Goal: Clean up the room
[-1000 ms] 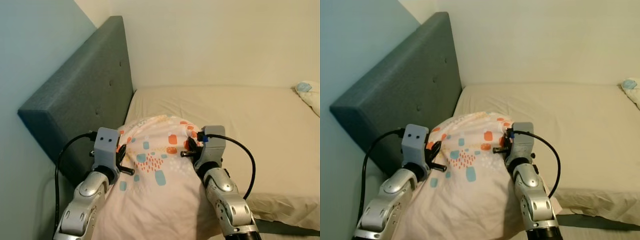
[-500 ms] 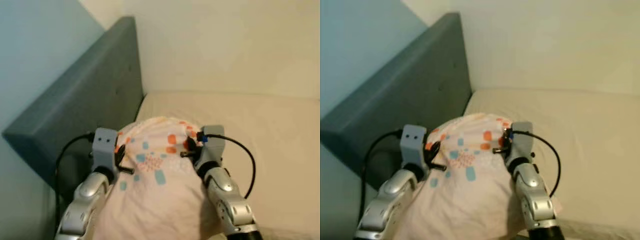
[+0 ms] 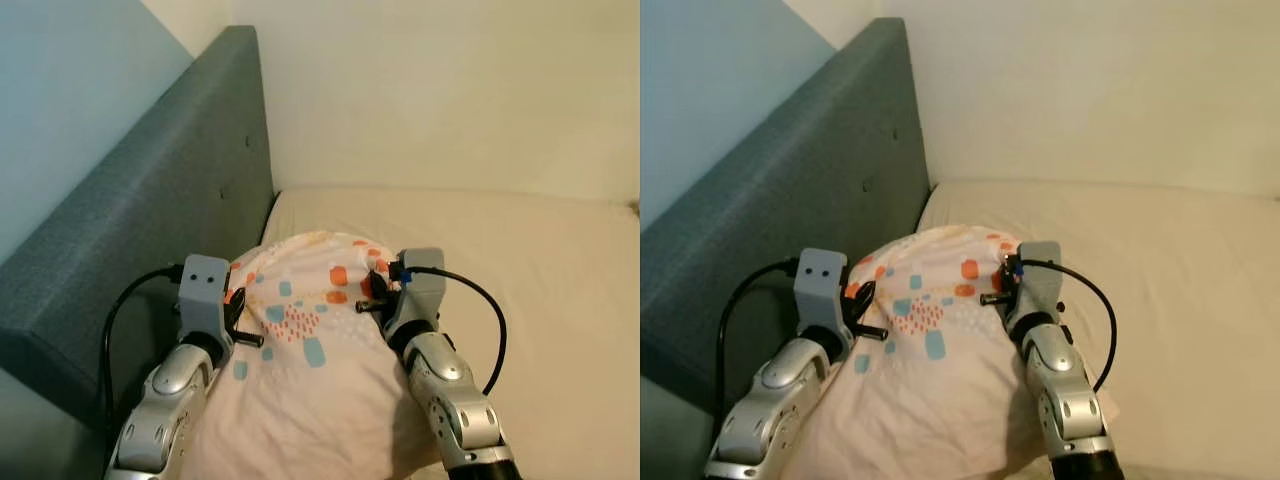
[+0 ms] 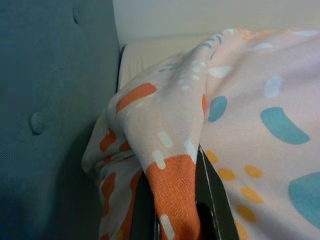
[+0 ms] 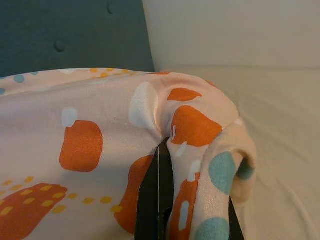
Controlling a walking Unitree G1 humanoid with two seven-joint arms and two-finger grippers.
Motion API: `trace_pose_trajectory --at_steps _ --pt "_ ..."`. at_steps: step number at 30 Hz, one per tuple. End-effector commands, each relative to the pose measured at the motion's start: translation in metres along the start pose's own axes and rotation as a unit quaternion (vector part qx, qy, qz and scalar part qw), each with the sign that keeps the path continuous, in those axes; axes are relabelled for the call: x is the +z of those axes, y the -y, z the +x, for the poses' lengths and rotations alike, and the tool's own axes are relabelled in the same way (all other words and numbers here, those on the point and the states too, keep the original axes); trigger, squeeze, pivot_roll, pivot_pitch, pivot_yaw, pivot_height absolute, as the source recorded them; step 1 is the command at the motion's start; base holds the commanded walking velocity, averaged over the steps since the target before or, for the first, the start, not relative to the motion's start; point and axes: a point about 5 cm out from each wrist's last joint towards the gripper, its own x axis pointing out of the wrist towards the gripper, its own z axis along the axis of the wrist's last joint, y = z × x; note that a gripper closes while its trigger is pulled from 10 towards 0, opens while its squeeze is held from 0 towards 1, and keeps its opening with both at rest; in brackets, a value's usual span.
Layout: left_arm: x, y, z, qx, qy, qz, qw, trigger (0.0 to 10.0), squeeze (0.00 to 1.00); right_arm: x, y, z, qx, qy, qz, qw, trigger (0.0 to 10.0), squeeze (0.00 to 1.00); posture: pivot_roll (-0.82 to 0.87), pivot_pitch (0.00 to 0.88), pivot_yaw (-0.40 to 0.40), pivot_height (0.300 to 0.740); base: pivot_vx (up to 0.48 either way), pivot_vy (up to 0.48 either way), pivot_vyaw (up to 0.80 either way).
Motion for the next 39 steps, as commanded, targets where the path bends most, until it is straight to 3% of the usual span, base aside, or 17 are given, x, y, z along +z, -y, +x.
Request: trace_pose_trajectory --at_steps 1,39 --pt "0.0058 -0.0217 -0.0033 0.052 0.022 0.018 0.998 10.0 0.0 0.0025 0.014 -0.0026 -0.032 0.009 -0.005 0.999 10.0 0.0 -0.08 0.072 0.027 0.74 0.0 0.0 0.0" --pt "0.0056 -0.0147 -0.0003 0.023 0.013 0.027 0.999 10.0 0.0 0.0041 0.0168 -0.0033 -0.048 0.013 0.011 0.999 10.0 0.0 -0.08 0.074 0.037 0.74 0.0 0.0 0.0"
